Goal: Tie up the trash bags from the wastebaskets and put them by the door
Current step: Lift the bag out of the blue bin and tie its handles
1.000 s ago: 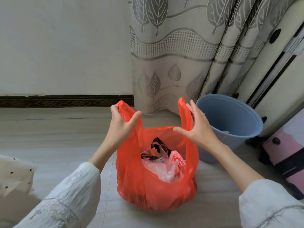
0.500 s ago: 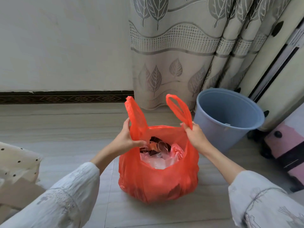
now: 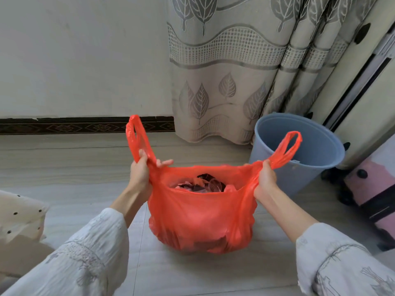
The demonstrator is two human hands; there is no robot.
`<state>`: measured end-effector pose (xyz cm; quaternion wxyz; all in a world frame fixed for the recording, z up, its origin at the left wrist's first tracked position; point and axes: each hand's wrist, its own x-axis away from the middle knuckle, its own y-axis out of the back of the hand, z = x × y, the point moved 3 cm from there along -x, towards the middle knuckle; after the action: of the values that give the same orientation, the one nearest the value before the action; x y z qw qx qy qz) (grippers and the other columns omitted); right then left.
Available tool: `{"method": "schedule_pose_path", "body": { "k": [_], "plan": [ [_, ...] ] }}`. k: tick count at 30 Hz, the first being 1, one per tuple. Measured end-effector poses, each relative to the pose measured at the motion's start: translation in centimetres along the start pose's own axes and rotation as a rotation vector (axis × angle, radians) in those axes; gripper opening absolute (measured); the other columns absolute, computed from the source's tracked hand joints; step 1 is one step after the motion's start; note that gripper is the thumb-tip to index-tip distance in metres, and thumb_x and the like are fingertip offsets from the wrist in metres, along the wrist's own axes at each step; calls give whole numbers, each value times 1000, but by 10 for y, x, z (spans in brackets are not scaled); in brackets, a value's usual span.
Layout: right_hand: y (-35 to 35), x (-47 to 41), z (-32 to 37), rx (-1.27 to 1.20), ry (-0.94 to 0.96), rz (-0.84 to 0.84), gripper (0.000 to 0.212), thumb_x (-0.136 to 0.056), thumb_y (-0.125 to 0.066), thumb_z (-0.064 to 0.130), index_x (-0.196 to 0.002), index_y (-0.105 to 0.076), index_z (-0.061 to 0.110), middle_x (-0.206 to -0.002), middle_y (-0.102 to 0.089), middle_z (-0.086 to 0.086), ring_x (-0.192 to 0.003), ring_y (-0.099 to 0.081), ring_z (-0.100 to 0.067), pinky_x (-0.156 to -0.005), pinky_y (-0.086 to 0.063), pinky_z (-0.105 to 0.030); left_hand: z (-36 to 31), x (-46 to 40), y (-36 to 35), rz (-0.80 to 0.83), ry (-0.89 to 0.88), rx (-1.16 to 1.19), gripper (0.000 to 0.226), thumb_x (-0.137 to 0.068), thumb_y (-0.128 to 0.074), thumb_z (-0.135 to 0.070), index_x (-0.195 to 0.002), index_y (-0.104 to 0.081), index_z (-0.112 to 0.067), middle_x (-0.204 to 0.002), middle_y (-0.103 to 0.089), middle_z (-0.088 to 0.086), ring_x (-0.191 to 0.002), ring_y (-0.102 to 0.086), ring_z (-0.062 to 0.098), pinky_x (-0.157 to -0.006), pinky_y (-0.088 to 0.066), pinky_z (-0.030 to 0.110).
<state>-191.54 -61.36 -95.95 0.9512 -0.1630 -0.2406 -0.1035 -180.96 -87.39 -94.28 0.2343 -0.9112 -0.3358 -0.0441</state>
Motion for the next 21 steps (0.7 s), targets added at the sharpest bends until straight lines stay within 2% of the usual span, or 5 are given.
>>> {"method": "schedule_pose_path", "body": {
  "k": [3,9,14,17,21],
  "plan": [
    [-10,4,-11,-80,-45,83,42,-100,-21,36,-71,-41,13,-25,-35,1,-22,-36,-12,-50,-46,-29,6,1,-12,17,12,-173,34,-99,-27,-31,-67,-28,-20,-31,-23,-10,-25,-23,7,-36,-32,16],
    [-35,0,-11,303,90,104,42,-100,-26,34,-68,-43,12,-26,-25,9,-19,-18,-4,-35,-24,-15,10,-4,-33,215,230,-514,35,-98,-23,-32,-65,-26,-21,-30,-20,-9,-23,-15,6,-34,-22,11],
    [-29,-12,-20,312,146,118,19,-87,-58,32,-77,-49,20,-66,-46,2,-55,-48,-10,-61,-40,-26,9,-19,-12,104,166,-81,26,-84,-59,-32,-78,-37,-18,-54,-41,0,-40,-45,10,-49,-46,25],
    [-23,-16,-36,543,303,271,23,-79,-65,44,-76,-53,25,-80,-61,-1,-79,-59,-19,-79,-46,-35,13,-15,6,137,-26,-354,39,-69,-66,-34,-97,-44,-18,-88,-54,6,-68,-55,13,-63,-49,28],
    [-17,-19,-51,1136,674,310,69,-57,-50,79,-93,-60,22,-108,-64,-6,-112,-54,-28,-99,-40,-48,34,-2,19,340,-78,-634,41,-79,-69,-29,-114,-48,-32,-107,-57,-11,-94,-56,1,-83,-45,20]
  ]
}}
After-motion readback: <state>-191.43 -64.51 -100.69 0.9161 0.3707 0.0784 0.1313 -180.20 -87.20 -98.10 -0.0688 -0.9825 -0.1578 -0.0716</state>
